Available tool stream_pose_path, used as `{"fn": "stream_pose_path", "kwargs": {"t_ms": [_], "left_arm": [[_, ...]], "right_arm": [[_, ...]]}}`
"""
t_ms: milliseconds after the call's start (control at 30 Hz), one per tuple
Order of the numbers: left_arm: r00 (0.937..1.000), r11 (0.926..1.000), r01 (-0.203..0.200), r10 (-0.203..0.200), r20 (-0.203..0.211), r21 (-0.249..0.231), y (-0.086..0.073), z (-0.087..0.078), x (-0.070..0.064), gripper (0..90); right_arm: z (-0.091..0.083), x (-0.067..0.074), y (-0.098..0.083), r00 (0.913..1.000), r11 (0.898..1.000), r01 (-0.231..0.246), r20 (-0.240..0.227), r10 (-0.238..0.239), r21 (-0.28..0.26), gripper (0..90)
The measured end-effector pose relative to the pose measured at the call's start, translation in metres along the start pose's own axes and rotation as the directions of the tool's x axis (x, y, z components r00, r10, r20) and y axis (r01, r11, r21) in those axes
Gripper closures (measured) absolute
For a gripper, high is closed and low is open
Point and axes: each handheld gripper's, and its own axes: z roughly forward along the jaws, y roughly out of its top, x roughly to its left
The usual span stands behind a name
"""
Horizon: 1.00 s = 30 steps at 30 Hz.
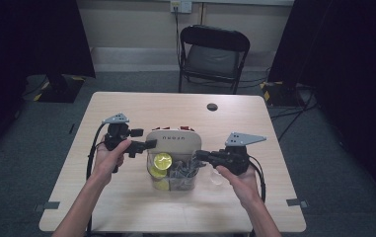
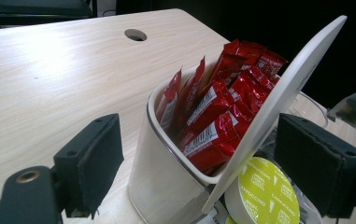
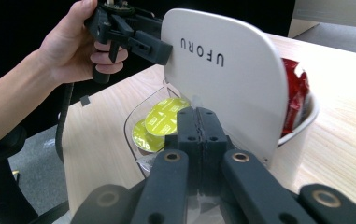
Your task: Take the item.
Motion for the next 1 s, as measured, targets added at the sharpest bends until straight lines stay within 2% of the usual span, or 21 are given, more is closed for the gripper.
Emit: {"fn": "stream_pose_path", "kwargs": {"t_ms": [567, 867, 1000], "left_arm": [[1.0, 1.0, -0.002, 0.002, -0.008, 0.001, 0.0, -0.001, 0.0, 15.7], [1.0, 1.0, -0.002, 0.002, -0.008, 0.002, 0.0, -0.001, 0.0, 15.7], [1.0, 1.0, 0.0, 0.0, -0.007, 0.002, 0.0, -0.001, 0.0, 15.7]], "right_arm": [[-0.021, -0.006, 0.002, 0.999, 0.999, -0.01, 0.043, 0.012, -0.034, 90.0], [-0.036, -0.014, -0.003, 0.9959, 0.999, -0.023, 0.087, 0.026, -0.029, 90.0], [-0.041, -0.019, -0.01, 0.9944, 0.999, -0.035, 0.099, 0.037, -0.029, 90.0]]}}
